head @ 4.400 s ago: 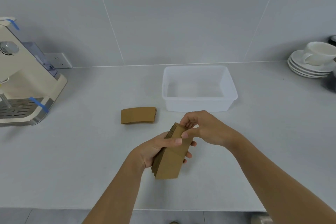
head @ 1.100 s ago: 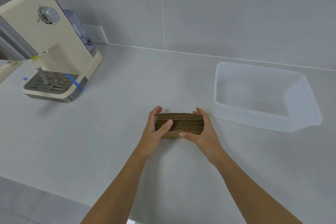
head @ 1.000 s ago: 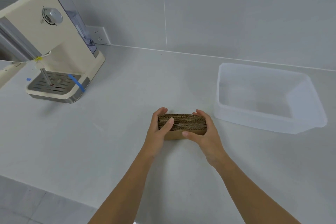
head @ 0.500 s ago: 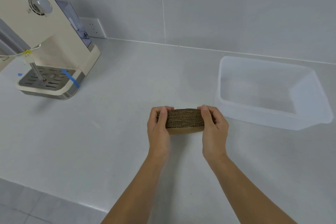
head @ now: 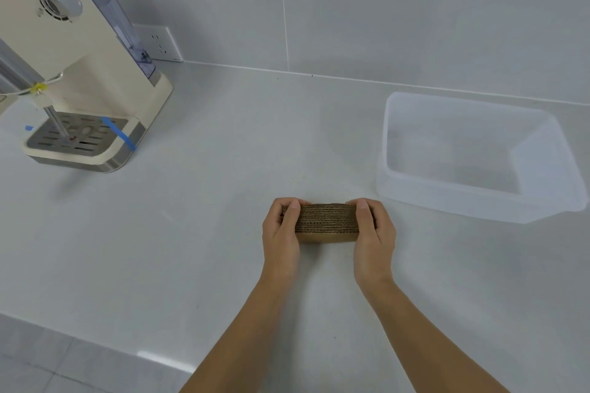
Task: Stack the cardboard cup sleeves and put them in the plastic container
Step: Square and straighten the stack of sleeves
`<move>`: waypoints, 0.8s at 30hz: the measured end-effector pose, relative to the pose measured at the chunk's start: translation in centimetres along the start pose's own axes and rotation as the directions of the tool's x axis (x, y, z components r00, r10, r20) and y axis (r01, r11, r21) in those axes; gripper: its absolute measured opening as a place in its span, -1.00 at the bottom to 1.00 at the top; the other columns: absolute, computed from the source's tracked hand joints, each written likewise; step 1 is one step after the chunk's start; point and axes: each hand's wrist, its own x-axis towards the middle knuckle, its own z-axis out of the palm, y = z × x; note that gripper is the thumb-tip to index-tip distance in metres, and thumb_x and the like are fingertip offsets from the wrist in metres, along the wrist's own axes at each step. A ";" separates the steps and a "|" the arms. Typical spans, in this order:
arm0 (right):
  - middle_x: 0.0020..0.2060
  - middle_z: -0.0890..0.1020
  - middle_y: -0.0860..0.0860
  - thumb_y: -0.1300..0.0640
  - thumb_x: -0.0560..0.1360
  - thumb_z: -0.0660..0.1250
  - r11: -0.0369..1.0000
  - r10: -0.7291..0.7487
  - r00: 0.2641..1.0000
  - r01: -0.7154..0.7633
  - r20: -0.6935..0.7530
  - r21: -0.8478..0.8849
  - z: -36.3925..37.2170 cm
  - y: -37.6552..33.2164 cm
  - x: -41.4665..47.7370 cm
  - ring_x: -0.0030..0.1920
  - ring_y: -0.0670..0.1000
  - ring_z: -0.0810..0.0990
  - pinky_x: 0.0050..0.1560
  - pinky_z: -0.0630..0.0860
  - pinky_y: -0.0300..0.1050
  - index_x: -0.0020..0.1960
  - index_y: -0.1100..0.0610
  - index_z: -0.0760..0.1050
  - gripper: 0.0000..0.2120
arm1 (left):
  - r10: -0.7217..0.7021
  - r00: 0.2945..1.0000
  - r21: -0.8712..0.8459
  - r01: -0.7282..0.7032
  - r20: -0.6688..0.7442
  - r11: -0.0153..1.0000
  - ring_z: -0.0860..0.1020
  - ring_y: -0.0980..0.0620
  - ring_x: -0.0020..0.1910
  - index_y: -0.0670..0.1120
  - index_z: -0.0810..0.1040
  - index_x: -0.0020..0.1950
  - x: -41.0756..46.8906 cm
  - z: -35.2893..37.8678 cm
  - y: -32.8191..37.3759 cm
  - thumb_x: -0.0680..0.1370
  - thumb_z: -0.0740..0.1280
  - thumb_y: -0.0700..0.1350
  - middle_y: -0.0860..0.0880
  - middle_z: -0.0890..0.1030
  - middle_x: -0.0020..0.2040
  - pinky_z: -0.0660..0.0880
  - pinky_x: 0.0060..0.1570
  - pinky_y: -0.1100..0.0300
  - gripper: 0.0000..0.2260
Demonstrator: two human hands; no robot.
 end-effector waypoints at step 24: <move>-0.40 0.47 -0.18 0.07 0.55 0.16 0.997 0.078 0.997 -0.078 0.014 -0.025 -0.3 0.5 0.3 -0.35 -0.24 0.41 -0.32 0.33 -0.49 -0.28 0.03 0.46 -0.75 | -0.076 0.900 0.299 -0.062 0.430 0.952 0.48 0.13 0.21 0.06 0.39 0.28 1.1 -5.8 0.7 0.24 0.52 0.02 0.09 0.52 0.22 0.42 0.20 0.27 -0.36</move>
